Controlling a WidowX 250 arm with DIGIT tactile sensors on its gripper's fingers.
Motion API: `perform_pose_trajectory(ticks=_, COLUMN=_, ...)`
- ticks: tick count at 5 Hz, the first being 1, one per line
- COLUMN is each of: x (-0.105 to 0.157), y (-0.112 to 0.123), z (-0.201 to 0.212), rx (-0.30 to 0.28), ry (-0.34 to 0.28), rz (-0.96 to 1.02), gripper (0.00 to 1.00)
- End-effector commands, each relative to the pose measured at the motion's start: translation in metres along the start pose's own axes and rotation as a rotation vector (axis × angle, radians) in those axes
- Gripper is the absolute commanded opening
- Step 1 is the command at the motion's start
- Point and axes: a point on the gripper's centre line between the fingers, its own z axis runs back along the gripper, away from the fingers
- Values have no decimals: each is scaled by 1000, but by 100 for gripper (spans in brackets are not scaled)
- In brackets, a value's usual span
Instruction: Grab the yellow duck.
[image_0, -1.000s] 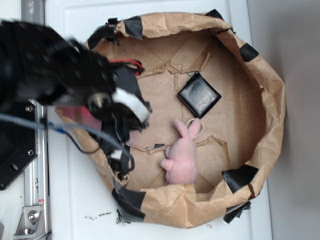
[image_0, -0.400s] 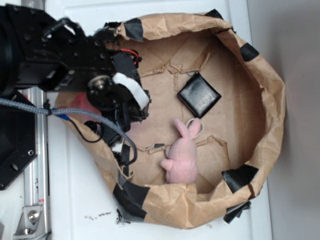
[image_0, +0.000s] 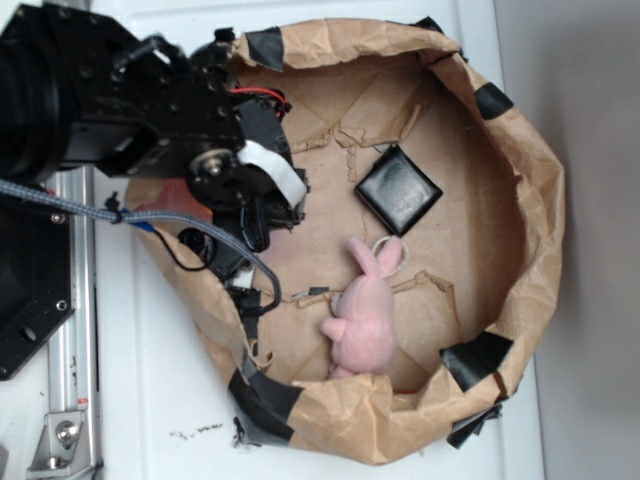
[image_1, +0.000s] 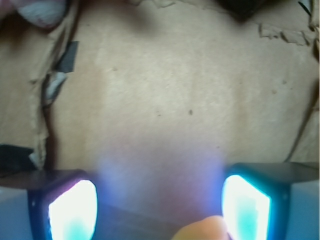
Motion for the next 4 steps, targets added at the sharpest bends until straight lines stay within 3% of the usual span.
perform_pose_trajectory(ticks=1, x=-15, y=-3, z=7, rx=81, ry=69, rz=68, gripper=100)
perform_pose_trajectory(ticks=3, x=-28, y=3, z=14, rx=88, ry=81, rz=122, gripper=100)
perform_pose_trajectory(ticks=4, x=-29, y=3, z=17, rx=62, ry=72, rz=138, gripper=0)
